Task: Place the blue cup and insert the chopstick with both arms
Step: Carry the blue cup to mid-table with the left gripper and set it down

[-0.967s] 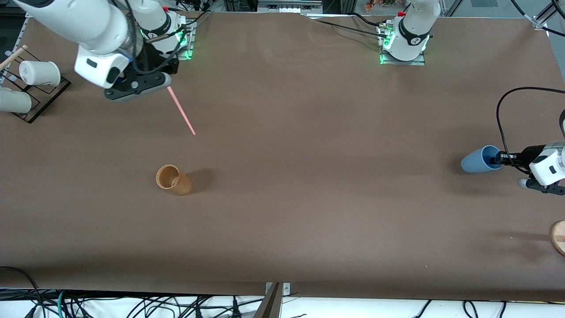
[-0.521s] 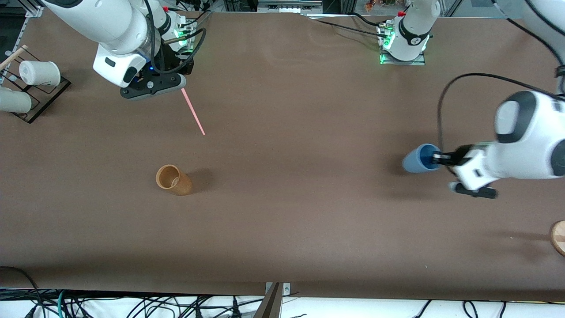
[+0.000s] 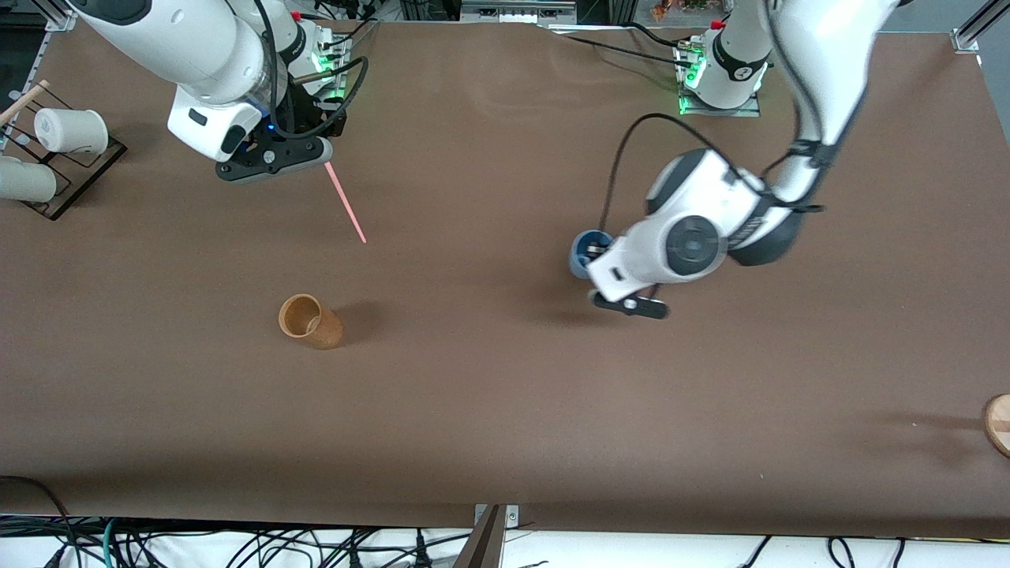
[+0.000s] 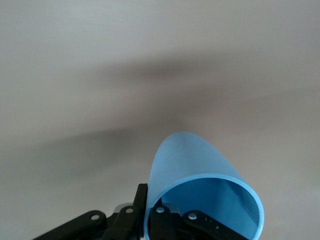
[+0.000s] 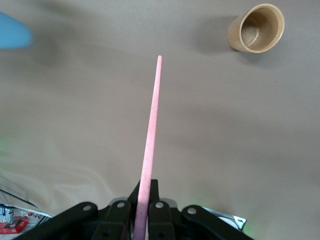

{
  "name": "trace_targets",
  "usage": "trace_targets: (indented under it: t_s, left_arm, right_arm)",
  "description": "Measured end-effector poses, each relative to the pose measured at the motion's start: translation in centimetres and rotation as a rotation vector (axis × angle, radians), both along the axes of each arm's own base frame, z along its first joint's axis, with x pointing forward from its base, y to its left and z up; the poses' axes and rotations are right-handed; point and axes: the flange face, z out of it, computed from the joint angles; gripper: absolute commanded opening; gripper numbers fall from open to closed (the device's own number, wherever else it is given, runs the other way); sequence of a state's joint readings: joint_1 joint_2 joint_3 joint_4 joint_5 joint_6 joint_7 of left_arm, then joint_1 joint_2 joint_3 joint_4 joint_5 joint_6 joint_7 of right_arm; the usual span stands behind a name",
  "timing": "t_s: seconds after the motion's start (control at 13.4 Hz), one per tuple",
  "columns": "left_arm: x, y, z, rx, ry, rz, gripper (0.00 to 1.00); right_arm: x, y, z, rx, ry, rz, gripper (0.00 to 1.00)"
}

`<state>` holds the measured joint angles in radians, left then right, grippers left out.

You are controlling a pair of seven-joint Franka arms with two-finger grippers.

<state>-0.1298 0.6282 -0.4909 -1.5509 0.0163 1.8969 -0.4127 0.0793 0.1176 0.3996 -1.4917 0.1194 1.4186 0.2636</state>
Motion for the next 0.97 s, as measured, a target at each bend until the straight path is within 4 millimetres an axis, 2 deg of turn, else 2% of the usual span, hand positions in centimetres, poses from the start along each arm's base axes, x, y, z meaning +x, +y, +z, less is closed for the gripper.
trace_targets:
  t_s: [0.07,0.22,0.3,0.37,0.52,0.67,0.82,0.97]
  left_arm:
    - [-0.5,-1.8,-1.8,-0.012,-0.009,0.000,0.00]
    - [-0.6,-3.2,-4.5,-0.040,-0.030,0.005,0.00]
    - [-0.8,-3.8,-5.3,-0.049,-0.034,0.003,0.61]
    - [-1.1,-4.3,-5.8,-0.050,-0.036,-0.003,1.00]
    - [-1.1,-4.6,-5.9,-0.047,-0.045,-0.006,1.00]
    - [-0.1,-4.1,-4.6,-0.054,-0.067,0.009,1.00]
    - [0.3,-3.5,-2.3,-0.043,-0.071,0.007,1.00]
    - [0.1,-2.8,1.2,-0.015,-0.067,-0.006,1.00]
  right_arm:
    - [0.0,0.0,-0.1,0.000,0.001,-0.001,0.00]
    - [0.1,-0.1,-0.1,0.000,0.002,-0.001,0.00]
    - [0.1,-0.1,-0.1,-0.001,0.002,-0.001,0.00]
    - [0.1,-0.1,-0.1,-0.001,0.002,-0.001,0.00]
    - [0.1,-0.1,-0.2,-0.001,0.003,-0.001,0.00]
    - [0.2,-0.1,-0.4,-0.002,0.006,-0.001,0.00]
    - [0.3,0.0,-0.5,-0.002,0.008,-0.001,0.00]
    - [0.0,0.7,-0.7,-0.005,0.011,-0.005,0.00]
